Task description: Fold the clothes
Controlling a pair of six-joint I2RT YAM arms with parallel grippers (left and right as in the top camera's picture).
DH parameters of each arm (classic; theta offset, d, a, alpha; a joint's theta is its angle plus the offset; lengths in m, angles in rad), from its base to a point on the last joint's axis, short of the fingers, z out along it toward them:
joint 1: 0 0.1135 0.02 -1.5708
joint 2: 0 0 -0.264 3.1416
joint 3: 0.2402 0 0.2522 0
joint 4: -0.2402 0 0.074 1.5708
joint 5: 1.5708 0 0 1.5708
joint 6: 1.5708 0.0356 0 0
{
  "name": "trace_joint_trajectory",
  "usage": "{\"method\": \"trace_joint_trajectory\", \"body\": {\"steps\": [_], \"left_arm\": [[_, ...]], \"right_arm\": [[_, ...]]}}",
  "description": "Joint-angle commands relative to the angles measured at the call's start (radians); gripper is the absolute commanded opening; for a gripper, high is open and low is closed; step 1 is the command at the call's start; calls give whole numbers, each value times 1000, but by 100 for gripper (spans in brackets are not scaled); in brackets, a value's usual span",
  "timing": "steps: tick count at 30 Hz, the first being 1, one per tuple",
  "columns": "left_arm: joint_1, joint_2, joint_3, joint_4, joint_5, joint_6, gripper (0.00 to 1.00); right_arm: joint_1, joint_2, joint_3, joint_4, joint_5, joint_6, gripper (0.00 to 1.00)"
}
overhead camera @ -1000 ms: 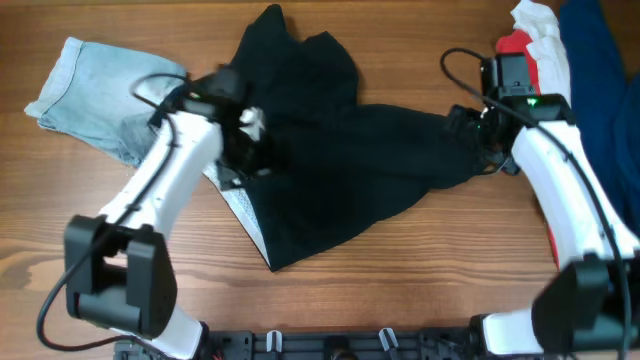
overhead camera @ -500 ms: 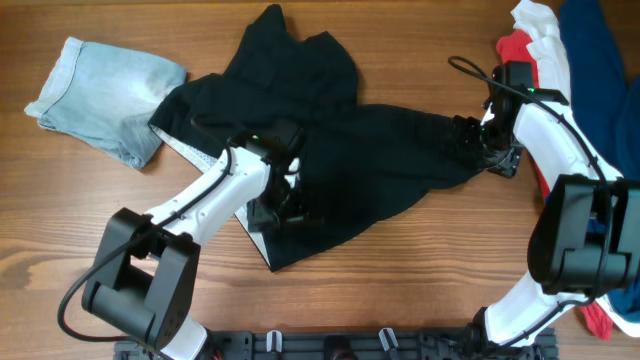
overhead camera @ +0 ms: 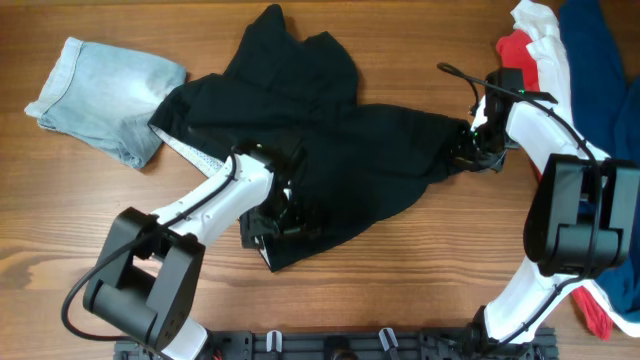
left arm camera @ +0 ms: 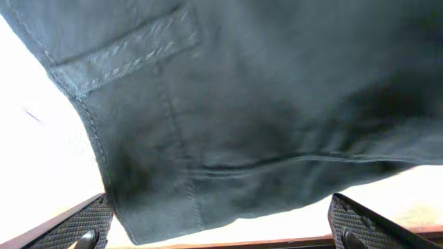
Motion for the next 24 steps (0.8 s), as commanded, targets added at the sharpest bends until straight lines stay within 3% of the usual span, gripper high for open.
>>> {"method": "trace_joint_trajectory", "body": {"steps": [1, 6, 9, 24], "left_arm": [[-5, 5, -47, -1, -17, -18, 100], [-5, 5, -87, -13, -35, -17, 100], [-5, 5, -113, -28, -47, -18, 100], [0, 5, -153, -54, -86, -18, 100]], "right_arm": [[-1, 22, 2, -109, 174, 143, 4], [0, 4, 2, -301, 413, 353, 4], [0, -34, 0, -369, 470, 408, 4], [0, -406, -46, -490, 427, 346, 4]]}}
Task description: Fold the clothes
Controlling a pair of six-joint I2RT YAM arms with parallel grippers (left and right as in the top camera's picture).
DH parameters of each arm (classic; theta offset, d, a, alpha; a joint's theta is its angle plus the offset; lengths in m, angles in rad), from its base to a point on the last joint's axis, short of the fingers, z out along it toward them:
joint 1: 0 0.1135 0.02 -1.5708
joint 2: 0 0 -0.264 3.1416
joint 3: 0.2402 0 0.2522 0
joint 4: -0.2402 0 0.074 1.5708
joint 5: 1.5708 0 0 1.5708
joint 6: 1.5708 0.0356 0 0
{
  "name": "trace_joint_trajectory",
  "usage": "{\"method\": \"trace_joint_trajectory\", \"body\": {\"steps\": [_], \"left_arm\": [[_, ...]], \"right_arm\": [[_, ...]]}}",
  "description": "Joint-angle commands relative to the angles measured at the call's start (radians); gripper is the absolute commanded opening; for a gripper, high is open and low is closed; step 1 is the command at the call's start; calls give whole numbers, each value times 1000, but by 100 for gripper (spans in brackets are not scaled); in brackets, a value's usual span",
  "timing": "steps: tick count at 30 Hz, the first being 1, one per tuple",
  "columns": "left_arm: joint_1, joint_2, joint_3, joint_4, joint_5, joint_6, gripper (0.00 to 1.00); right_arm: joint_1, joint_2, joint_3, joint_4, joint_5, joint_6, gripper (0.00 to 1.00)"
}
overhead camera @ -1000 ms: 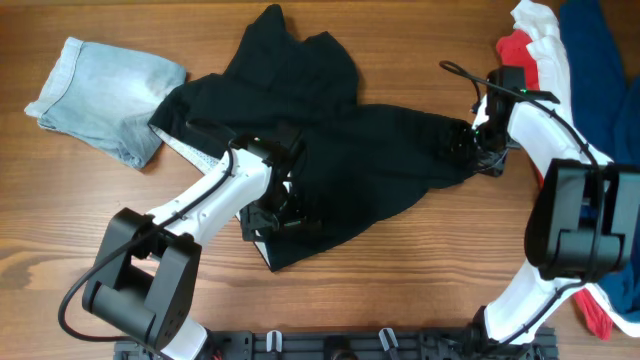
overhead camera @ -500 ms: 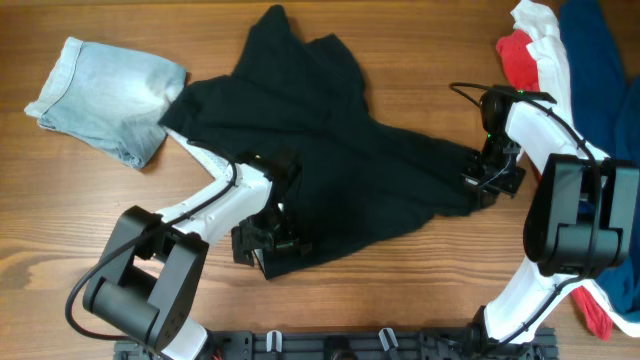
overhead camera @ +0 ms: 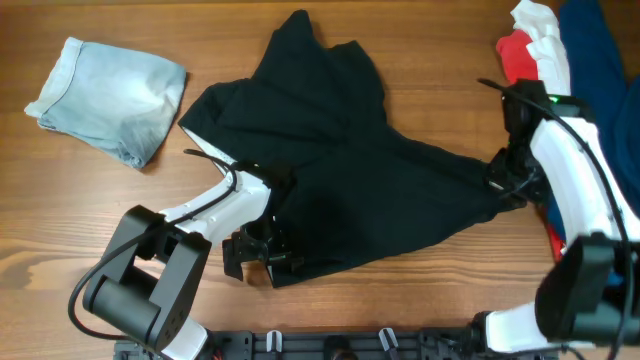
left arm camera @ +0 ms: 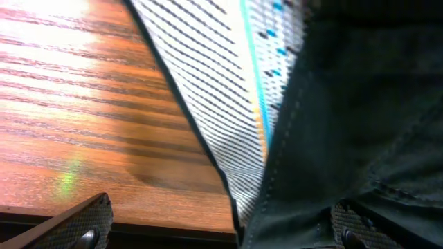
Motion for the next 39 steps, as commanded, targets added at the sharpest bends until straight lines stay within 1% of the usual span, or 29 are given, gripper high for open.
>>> {"method": "trace_joint_trajectory", "body": {"steps": [1, 5, 8, 10, 11, 12, 13, 14, 15, 17, 19, 20, 21, 22, 23, 27, 32, 35, 37, 39], "left_arm": [[0, 5, -7, -9, -35, -18, 99], [1, 5, -7, -11, -38, -19, 97], [4, 5, -7, -12, -36, -18, 99], [4, 5, -7, -12, -21, -18, 99], [4, 5, -7, -11, -6, -18, 98], [4, 5, -7, -7, 12, -17, 93], [4, 5, -7, -2, 37, -17, 82], [4, 5, -7, 3, 55, -17, 68], [4, 5, -7, 7, 72, -16, 59], [3, 5, -7, 8, 95, -17, 49], [3, 5, -7, 6, 105, -18, 45], [3, 5, -7, 6, 106, -18, 33], [3, 5, -7, 6, 106, -18, 24], [3, 5, -7, 6, 106, -18, 10], [4, 5, -7, 6, 105, -18, 4], [4, 5, -7, -1, 52, -52, 4], [4, 5, -7, 0, 50, -47, 4], [4, 2, -7, 24, 49, -46, 4], [4, -13, -7, 43, 49, -46, 4], [4, -50, -7, 60, 46, -45, 4]], "right_arm": [[0, -70, -16, -33, 21, -6, 4], [0, -113, -16, -50, 16, -6, 4], [0, -122, -16, -51, 18, -7, 4], [0, -122, -16, -48, 18, -7, 4], [0, -122, -16, -45, 17, -6, 4], [0, -122, -16, -45, 17, -6, 4], [0, -122, -16, -44, 17, -7, 4], [0, -122, -16, -42, 17, -6, 4], [0, -122, -16, -41, 17, -6, 4], [0, -122, -16, -40, 17, -6, 4], [0, -122, -16, -39, 17, -6, 4], [0, -122, -16, -40, 17, -6, 4], [0, -122, -16, -40, 17, -6, 4], [0, -122, -16, -41, 16, -7, 4], [0, -122, -16, -41, 15, -7, 4], [0, -122, -16, -34, -14, -59, 5], [0, -122, -16, -29, -13, -58, 4], [0, -122, -16, -23, -21, -62, 8], [0, -124, -16, -23, -45, -106, 8], [0, -124, -16, -40, -51, -111, 8]]}}
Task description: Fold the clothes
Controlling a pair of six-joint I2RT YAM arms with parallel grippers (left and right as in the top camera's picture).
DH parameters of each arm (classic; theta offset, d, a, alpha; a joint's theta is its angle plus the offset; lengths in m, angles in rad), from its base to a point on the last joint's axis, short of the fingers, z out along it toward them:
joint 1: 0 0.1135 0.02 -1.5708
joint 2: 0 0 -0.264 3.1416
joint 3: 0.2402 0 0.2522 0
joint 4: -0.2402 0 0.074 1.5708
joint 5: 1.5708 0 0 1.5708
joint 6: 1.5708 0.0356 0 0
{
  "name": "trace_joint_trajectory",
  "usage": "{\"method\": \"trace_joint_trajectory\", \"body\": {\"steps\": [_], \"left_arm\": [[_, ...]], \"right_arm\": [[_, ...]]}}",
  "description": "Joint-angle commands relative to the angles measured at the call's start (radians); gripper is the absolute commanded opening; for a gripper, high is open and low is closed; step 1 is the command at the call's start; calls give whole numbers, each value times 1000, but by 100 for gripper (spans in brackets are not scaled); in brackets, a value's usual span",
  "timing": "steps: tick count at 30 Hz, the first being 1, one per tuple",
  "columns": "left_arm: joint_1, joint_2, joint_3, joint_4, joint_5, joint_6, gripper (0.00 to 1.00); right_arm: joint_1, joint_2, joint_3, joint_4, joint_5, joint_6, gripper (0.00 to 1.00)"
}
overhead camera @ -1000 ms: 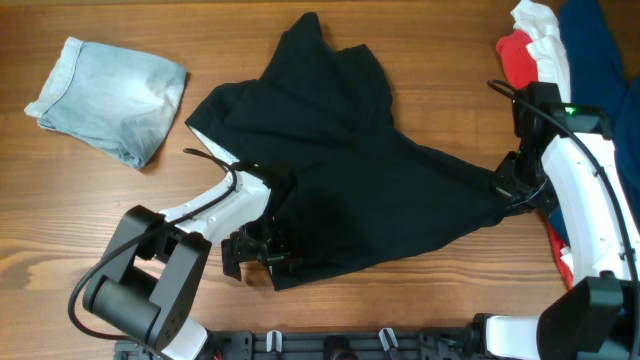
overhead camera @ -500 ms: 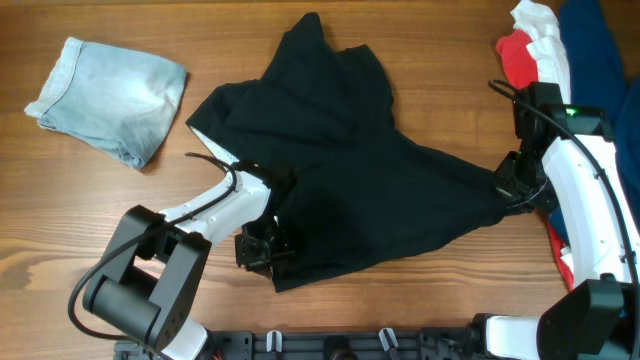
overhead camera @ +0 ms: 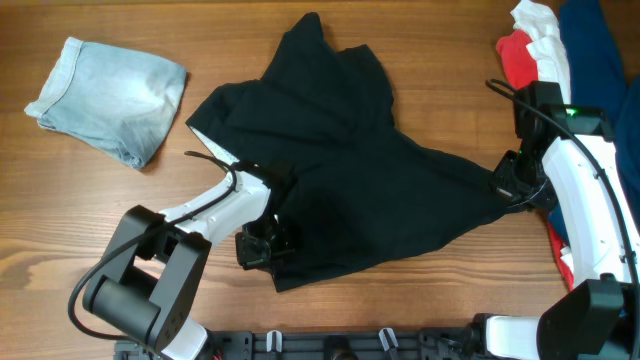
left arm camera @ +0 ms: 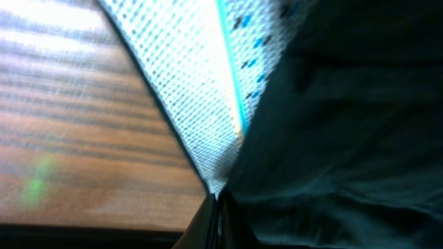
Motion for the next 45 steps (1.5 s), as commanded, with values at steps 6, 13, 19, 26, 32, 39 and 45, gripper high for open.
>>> {"method": "trace_joint_trajectory", "body": {"steps": [6, 13, 19, 26, 32, 39, 45], "left_arm": [[8, -204, -3, 24, -98, -18, 4], [87, -364, -3, 147, -123, -17, 74], [115, -338, -3, 476, -92, -17, 78], [159, -136, 12, 748, -11, -17, 78], [240, 58, 132, 743, 96, -9, 83], [277, 154, 167, 701, 103, -9, 83], [287, 163, 166, 555, 36, -8, 83]], "right_arm": [[0, -30, -10, -47, 36, 36, 36], [0, -30, -6, 49, -31, -29, 76], [0, -30, -5, 404, -534, -380, 73], [10, 86, 59, 667, -729, -378, 66], [44, 326, 261, 636, -732, -403, 65], [58, 661, 551, 542, -731, -409, 65], [97, 773, 582, 575, -604, -428, 65]]}}
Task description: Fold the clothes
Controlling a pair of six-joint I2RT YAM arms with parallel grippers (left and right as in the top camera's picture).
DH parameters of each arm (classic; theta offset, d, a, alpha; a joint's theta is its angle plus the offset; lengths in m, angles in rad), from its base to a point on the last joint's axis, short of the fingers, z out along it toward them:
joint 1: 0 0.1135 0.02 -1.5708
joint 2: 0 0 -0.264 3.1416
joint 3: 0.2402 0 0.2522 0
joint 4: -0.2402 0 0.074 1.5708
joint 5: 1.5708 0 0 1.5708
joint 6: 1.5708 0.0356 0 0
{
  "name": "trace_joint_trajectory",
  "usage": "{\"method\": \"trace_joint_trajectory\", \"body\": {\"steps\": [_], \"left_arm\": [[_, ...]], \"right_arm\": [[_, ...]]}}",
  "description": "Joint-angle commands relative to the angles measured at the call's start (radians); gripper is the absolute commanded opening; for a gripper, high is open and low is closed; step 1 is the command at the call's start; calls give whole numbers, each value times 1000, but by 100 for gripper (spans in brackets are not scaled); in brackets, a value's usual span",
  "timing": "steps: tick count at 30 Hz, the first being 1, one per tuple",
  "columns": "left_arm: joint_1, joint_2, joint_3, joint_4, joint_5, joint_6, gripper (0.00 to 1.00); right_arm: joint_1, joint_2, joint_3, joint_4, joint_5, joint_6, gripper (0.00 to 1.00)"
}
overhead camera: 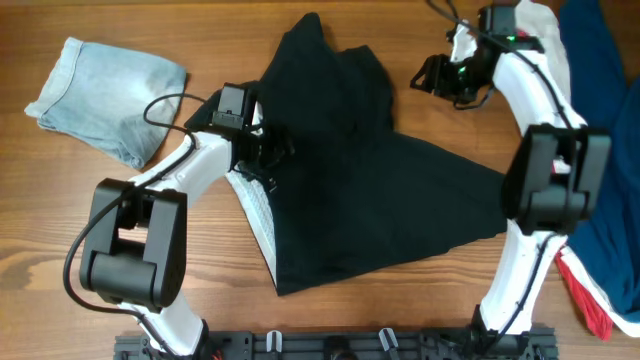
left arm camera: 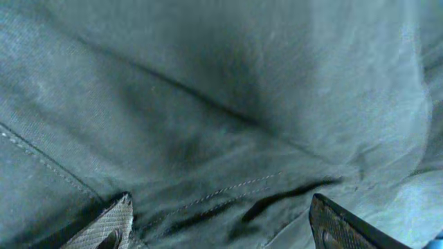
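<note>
A black garment (overhead camera: 370, 190) lies spread across the middle of the table, and a strip of its white patterned lining (overhead camera: 256, 205) is turned out along the left edge. My left gripper (overhead camera: 264, 150) sits over the garment's upper left edge. In the left wrist view the left gripper (left arm camera: 221, 211) is open, with fingers (left arm camera: 114, 223) wide apart over dark cloth and nothing pinched. My right gripper (overhead camera: 428, 76) hovers over bare wood just right of the garment's upper part, apart from it. How its jaws stand does not show.
Folded light denim shorts (overhead camera: 105, 95) lie at the back left. A heap of white, red and blue clothes (overhead camera: 590, 60) fills the right edge. The wooden table (overhead camera: 100, 230) shows bare at front left and front right.
My left gripper was shut on the garment's front left hem and is now open at its upper left edge. My right gripper has left the right corner and is at the back right. The lining now shows.
At first the black garment overlapped the denim shorts, with my left gripper open at its front hem and my right at its right corner. Then it lay further right, clear of the shorts. Then my left gripper was shut on the hem. Now both grippers are elsewhere.
</note>
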Motion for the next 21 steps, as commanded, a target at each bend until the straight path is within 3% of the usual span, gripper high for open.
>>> {"method": "trace_joint_trajectory", "body": {"steps": [1, 14, 21], "left_arm": [[9, 39, -22, -80, -45, 5, 83], [9, 39, -23, -203, -106, 5, 83], [9, 39, -23, -272, -166, 5, 84]], "right_arm": [[45, 56, 31, 16, 98, -44, 65], [158, 141, 30, 39, 154, -82, 67], [185, 156, 29, 104, 64, -65, 66]]}}
